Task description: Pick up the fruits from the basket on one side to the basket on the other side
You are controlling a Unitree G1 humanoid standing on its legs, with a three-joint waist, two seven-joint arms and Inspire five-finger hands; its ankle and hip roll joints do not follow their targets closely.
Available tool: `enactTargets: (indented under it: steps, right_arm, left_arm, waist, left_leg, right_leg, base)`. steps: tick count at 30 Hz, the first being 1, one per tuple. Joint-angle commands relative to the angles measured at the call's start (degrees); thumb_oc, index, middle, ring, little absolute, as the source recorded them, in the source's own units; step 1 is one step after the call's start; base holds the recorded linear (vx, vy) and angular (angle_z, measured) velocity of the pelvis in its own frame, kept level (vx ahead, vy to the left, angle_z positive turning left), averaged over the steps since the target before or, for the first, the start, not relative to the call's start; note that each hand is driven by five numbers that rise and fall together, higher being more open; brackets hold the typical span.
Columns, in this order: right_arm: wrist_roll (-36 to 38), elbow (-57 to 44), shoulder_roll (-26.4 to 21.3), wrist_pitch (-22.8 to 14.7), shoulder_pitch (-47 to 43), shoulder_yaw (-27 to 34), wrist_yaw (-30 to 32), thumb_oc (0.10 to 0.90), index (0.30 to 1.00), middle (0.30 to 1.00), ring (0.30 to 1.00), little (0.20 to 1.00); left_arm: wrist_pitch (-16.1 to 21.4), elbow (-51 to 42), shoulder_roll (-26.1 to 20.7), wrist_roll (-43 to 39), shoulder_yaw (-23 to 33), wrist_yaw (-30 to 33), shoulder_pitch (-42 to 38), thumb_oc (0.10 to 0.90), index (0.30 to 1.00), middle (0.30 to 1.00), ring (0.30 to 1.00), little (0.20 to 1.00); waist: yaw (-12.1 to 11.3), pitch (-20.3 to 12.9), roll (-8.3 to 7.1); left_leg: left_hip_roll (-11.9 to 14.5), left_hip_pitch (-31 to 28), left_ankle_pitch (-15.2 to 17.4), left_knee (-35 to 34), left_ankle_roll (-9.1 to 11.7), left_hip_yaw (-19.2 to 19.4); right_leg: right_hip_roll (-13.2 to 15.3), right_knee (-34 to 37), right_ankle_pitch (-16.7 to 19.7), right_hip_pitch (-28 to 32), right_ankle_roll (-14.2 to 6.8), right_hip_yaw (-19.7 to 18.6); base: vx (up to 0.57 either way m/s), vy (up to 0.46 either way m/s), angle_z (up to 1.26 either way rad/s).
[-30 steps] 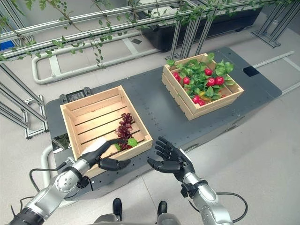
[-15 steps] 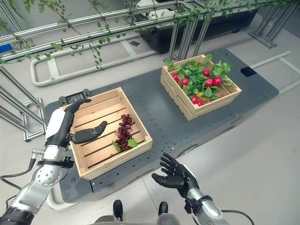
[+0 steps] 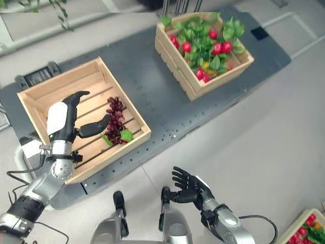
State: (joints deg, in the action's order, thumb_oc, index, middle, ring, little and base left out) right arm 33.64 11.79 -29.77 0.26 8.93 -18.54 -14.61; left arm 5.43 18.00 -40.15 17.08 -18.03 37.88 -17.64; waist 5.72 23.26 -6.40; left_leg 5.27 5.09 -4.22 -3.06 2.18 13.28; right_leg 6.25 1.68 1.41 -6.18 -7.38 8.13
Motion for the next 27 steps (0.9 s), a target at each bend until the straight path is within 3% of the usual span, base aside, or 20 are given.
enactTargets:
  steps: [1,7,12,19,27]
  right_arm:
    - [-1.5,-3.7,-2.7,-5.0,-1.0,-1.4,-2.1,0.8,0.9,0.9,0.9,0.9]
    - [-3.0,-4.5,-3.2,-4.8,-4.2,-4.0,-0.9,0.8,0.9,0.9,0.9,0.9]
    - [-3.8,-5.1,-3.5,-4.6,-5.3,-5.2,-0.1,0.8,0.9,0.9,0.9,0.9]
    - [-2.8,-5.0,-2.2,-4.3,-7.1,-6.0,0.7,0.8,0.9,0.9,0.9,0.9]
    - [-3.0,-4.6,-2.0,-3.9,-9.6,-6.7,1.8,0.8,0.9,0.9,0.9,0.9]
  left_arm:
    - [2.8,2.3,-1.0,-0.9,2.1,6.5,-7.2,0.8,0.9,0.9,0.9,0.9]
    - [2.4,9.0,0.4,-4.5,-0.1,6.8,-12.8,0.8,0.9,0.9,0.9,0.9]
    - [2.4,9.2,1.5,-6.5,0.4,7.4,-14.3,0.8,0.9,0.9,0.9,0.9]
    - [-0.8,9.0,3.1,-3.8,-0.5,8.5,-16.7,0.8,0.9,0.9,0.9,0.9]
    - [-4.0,15.6,2.9,-5.9,-3.5,5.9,-22.3,0.8,0.9,0.9,0.9,0.9]
  waist:
    - [1.1,-1.2,-0.66]
    - [1.4,1.6,-1.25]
    - [1.2,3.1,-1.53]
    - [1.1,4.8,-2.13]
    - [1.9,6.2,-2.32]
  left_leg:
    - [1.0,3.3,4.7,8.5,1.0,-2.5]
    - [0.8,6.4,4.3,10.6,1.5,-2.8]
    - [0.6,7.4,4.4,11.4,1.4,-3.1]
    - [0.9,8.3,4.5,12.7,1.6,-3.1]
    - [1.1,9.3,4.2,13.6,1.7,-2.5]
  right_leg:
    - [0.3,-8.9,-0.3,-6.7,-0.8,-2.4]
    - [-0.2,-9.8,-0.4,-8.5,-0.3,-2.2]
    - [-0.5,-10.2,-0.8,-8.8,0.2,-2.2]
    - [-0.9,-10.3,-1.0,-8.7,0.5,-1.7]
    - [-1.3,-10.4,-0.9,-9.0,0.6,-1.7]
  base:
    - [-0.04,0.002,0.01]
    - [-0.06,0.003,0.02]
    - [-0.02,-0.001,0.01]
    - [-0.01,-0.005,0.01]
    - [-0.01,0.001,-0.01]
